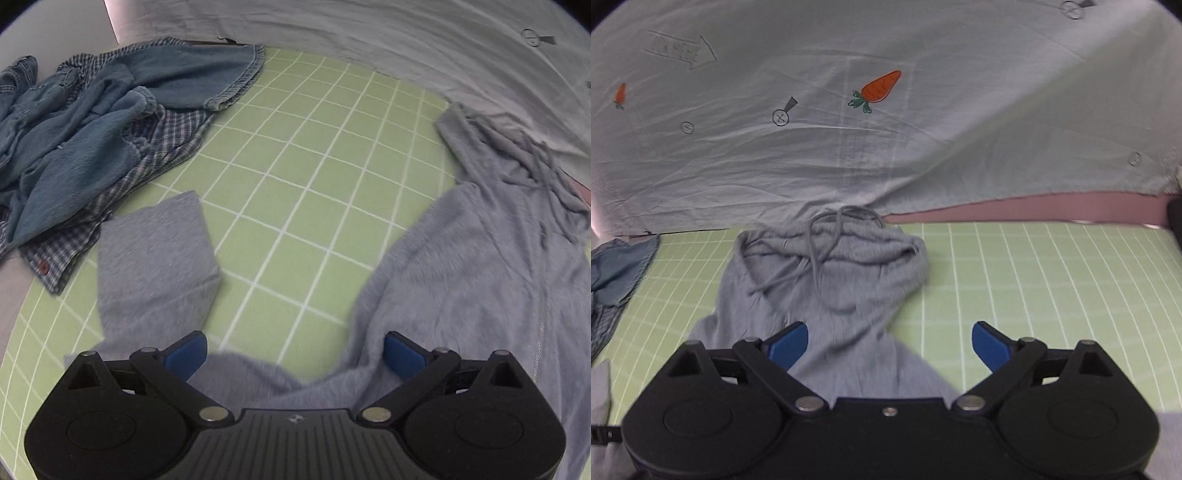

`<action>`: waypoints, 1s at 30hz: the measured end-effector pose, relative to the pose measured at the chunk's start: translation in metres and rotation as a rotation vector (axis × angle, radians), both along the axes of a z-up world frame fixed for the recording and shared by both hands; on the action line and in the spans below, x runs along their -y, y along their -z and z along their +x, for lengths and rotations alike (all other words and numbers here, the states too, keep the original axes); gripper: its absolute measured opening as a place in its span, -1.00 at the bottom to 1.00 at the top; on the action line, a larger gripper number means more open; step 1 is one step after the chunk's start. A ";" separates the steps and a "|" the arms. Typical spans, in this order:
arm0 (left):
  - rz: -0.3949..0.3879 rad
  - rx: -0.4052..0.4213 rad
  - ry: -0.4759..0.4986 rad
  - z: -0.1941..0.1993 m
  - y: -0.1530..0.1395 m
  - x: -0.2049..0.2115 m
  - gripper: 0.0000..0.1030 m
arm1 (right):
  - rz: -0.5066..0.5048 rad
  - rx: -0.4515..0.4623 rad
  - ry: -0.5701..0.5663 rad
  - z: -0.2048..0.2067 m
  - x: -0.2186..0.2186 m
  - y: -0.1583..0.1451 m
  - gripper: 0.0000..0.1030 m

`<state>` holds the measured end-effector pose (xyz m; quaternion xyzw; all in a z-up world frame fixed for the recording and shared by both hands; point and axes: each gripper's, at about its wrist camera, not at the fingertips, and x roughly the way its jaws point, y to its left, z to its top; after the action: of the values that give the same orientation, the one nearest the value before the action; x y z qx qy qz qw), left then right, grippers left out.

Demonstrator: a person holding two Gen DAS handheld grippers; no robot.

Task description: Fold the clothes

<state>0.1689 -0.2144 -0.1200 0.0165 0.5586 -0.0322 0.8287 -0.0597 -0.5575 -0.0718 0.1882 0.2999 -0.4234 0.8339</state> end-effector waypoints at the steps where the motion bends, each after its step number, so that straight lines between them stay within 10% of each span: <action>1: 0.003 -0.002 -0.003 0.005 0.003 0.002 0.96 | -0.003 -0.002 -0.013 0.013 0.008 0.005 0.87; 12: -0.009 -0.098 -0.088 0.026 0.021 0.000 1.00 | -0.060 -0.026 -0.151 0.121 0.056 0.055 0.49; 19: -0.010 -0.117 -0.109 0.032 0.021 0.002 1.00 | -0.075 -0.031 -0.097 0.122 0.067 0.063 -0.74; 30: -0.008 -0.082 -0.107 0.026 0.021 0.002 1.00 | -0.044 0.001 -0.131 0.054 -0.001 0.033 -0.79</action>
<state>0.1948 -0.2167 -0.1405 -0.0178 0.5920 0.0094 0.8057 -0.0052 -0.5561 -0.1046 0.1500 0.3016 -0.3742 0.8640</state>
